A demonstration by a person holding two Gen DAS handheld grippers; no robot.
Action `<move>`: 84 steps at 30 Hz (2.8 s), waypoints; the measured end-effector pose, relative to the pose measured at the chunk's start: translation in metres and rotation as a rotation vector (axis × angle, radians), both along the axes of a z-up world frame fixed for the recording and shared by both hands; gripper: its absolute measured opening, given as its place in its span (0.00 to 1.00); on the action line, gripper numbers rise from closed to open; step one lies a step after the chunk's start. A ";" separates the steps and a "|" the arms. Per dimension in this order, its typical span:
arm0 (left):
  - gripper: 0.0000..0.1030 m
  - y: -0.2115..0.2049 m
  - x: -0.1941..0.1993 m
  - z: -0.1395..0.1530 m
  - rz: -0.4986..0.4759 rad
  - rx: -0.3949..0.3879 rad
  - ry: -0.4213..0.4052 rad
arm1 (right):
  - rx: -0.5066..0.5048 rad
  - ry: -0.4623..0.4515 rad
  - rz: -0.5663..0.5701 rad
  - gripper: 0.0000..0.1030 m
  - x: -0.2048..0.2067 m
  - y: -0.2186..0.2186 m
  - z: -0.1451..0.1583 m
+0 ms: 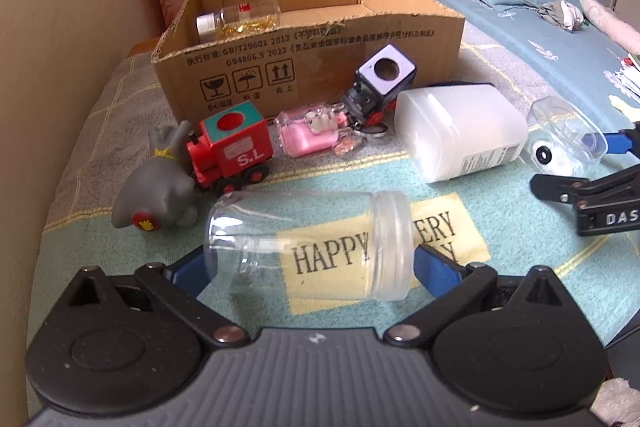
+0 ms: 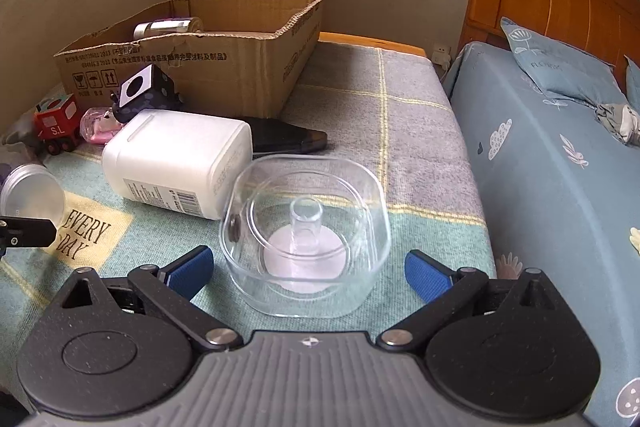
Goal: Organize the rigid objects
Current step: 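Grasp and lift the clear jar with the left tool while the right grasps the square container, then lower the jar into the box with the left tool while the right places the square container there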
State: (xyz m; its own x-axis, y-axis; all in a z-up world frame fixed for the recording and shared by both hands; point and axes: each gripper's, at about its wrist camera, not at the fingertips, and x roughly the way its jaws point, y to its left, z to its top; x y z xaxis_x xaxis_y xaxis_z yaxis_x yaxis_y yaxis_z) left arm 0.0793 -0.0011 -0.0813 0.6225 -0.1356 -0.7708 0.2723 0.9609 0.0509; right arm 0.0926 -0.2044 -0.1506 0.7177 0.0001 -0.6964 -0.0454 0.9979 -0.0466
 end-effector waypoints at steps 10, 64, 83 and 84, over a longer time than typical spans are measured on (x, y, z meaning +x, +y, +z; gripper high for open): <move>0.99 0.003 0.003 0.008 0.011 -0.005 -0.013 | -0.027 0.006 0.053 0.88 0.013 0.003 0.010; 0.96 0.019 0.127 0.097 0.054 -0.039 -0.193 | -0.026 -0.126 0.289 0.78 0.065 0.037 0.132; 0.98 0.069 0.058 0.091 0.280 -0.047 -0.195 | -0.004 -0.038 0.311 0.78 0.177 0.055 0.143; 0.98 0.071 0.056 0.092 0.285 -0.046 -0.198 | -0.004 -0.030 0.311 0.78 0.186 0.057 0.142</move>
State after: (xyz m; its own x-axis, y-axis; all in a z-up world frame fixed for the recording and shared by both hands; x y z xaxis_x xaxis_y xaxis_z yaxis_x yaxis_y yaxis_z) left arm 0.1356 0.0695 0.0103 0.7771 0.0336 -0.6285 -0.0184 0.9994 0.0306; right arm 0.2785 -0.1471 -0.0083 0.7037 0.2202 -0.6756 -0.3472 0.9361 -0.0566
